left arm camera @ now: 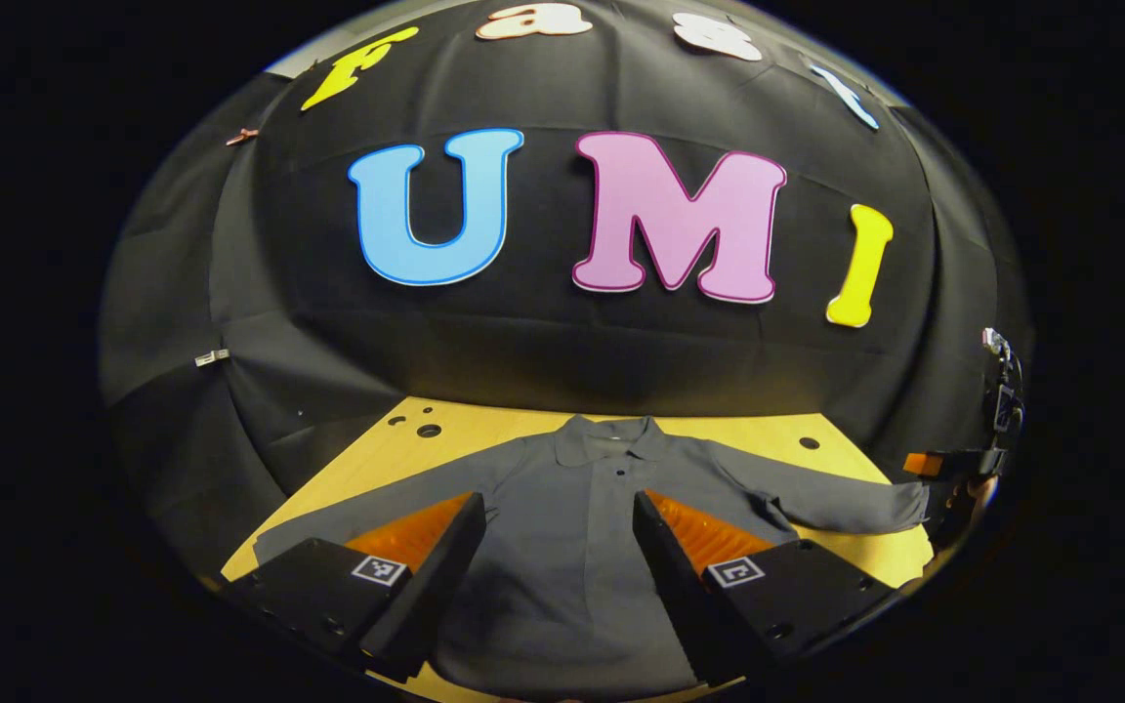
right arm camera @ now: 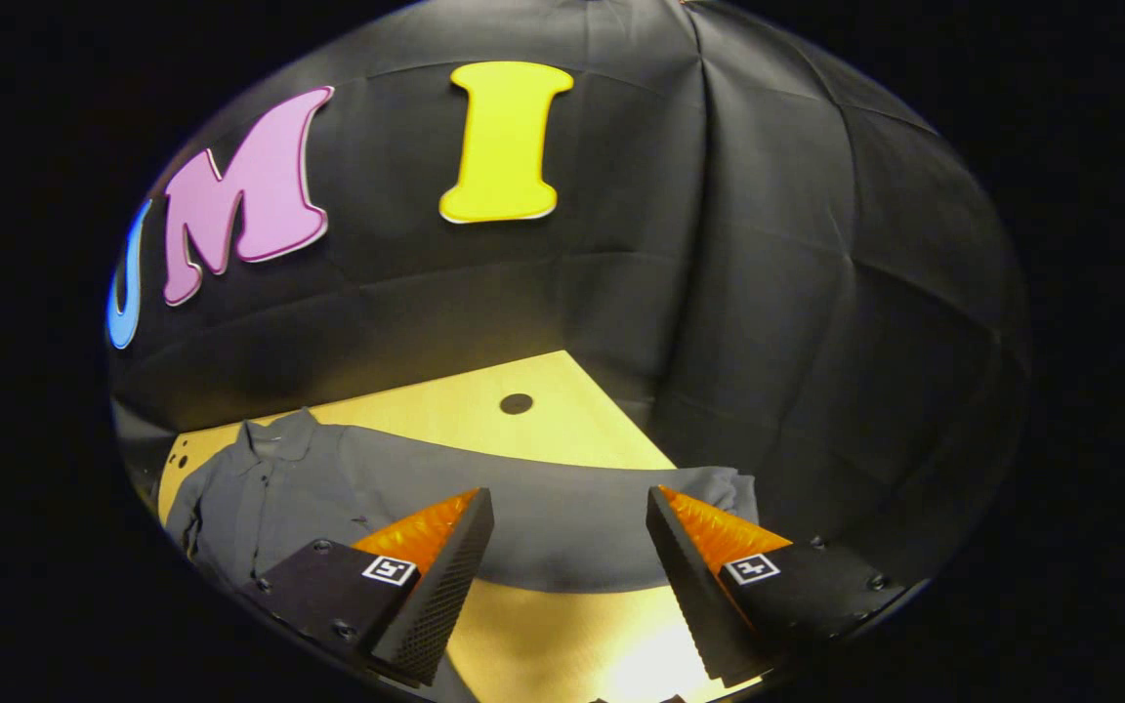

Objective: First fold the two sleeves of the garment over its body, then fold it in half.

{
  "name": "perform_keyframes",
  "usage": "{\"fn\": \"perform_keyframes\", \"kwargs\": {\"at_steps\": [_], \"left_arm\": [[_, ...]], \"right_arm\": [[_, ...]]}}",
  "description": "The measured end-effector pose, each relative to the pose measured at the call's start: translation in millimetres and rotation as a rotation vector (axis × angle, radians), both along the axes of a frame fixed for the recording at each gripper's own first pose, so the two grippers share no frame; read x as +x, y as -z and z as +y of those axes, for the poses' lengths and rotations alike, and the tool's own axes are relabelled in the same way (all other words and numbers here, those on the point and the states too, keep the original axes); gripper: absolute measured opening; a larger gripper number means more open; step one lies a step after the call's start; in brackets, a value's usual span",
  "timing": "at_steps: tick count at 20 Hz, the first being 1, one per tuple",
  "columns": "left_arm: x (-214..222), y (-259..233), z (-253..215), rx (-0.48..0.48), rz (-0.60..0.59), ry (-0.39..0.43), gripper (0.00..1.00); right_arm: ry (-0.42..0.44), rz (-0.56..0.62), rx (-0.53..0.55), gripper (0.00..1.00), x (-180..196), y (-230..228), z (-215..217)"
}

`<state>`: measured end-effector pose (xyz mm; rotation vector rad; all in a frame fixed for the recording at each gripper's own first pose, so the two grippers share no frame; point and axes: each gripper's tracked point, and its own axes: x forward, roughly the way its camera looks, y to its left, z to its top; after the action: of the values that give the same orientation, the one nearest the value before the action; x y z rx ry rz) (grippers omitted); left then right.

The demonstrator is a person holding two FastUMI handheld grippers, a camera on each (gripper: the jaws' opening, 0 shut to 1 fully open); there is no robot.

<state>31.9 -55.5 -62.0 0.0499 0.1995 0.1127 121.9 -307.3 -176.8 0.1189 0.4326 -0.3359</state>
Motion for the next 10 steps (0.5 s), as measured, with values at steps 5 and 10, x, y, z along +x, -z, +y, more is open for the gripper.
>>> {"fn": "perform_keyframes", "kwargs": {"at_steps": [5,10], "left_arm": [[1.2,23.1,-13.5,0.023,0.048,0.019,0.96],[5.6,49.4,-24.5,-0.012,0.136,0.01,0.96]], "right_arm": [[0.093,0.066,0.015,0.98,2.8,28.1,-47.7],[0.124,0.117,0.041,0.98,11.6,55.4,-75.3]]}}
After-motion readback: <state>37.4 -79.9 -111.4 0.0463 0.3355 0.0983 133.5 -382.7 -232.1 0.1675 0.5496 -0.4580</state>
